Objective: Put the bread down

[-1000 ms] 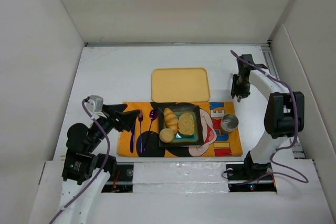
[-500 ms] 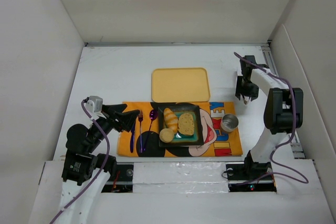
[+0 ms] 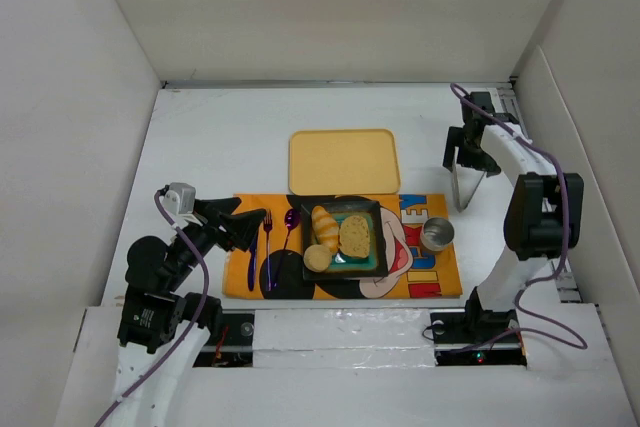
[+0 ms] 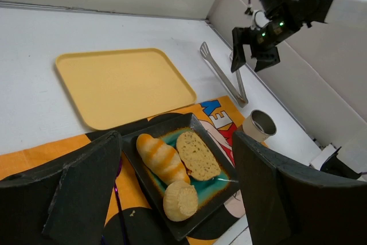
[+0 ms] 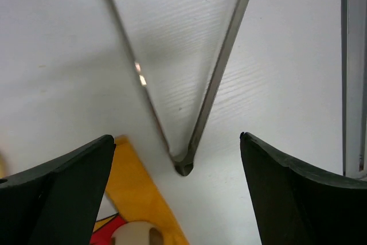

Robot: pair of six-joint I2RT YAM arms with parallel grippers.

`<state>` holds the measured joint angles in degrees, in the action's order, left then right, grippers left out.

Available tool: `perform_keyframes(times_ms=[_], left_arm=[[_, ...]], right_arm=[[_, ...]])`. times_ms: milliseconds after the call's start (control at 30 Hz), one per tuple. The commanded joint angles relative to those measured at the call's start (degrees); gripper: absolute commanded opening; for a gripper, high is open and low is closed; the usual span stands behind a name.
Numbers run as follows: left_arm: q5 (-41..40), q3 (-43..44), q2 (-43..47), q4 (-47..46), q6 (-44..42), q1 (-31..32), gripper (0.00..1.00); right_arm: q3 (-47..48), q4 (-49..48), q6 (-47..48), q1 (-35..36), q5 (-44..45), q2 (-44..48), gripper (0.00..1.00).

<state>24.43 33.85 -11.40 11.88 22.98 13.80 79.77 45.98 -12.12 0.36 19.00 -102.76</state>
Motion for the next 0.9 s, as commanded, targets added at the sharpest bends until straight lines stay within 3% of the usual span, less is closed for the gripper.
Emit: perform_keyframes(times_ms=[0,100,167,200,267,333,567,733,867], left_arm=[[-0.4,2.0,-0.6,-1.6,-0.2,0.0,0.73],[-2.0,2.4,-0.5,-0.8,0.2,0.0,0.76],[-3.8,2.7,0.1,-0.5,0.5,0.0,0.82],[-4.7,2.7,0.4,-0.1,0.7,0.0,0.84],[-6.1,2.9,0.7,0.2,1.0,0.0,0.88],[-6.9,2.6,1.5,0.0,1.4,0.0,0.90],[-9.0,1.8,3.2,-0.7,2.1,0.0,0.92],[-10.1,1.7,0.9,-0.5,2.3,0.0,0.93],[-11.1,1.8,-1.2,-0.5,2.4,0.0,0.93]], right_arm=[[3.6,-4.2,-3.2,3.2,-3.8,10.7,0.95],[-0.6,-14.3,-6.9,9.0,-12.3,23.4,0.94],[-8.6,-25.7,-9.7,12.8,-17.7,31.0,0.90],[-12.3,-30.4,-10.6,14.7,-24.5,39.3,0.88],[-22.5,-43.2,-14.0,20.2,-26.6,46.9,1.00],[-26.9,-48.1,-15.2,24.9,-25.1,56.5,1.00],[-34.6,-38.3,-16.8,31.7,-24.6,74.7,1.00],[-45.9,-34.5,-21.0,33.6,-16.7,86.7,1.00],[-47.6,-32.8,-20.9,33.7,-14.6,91.1,1.00]])
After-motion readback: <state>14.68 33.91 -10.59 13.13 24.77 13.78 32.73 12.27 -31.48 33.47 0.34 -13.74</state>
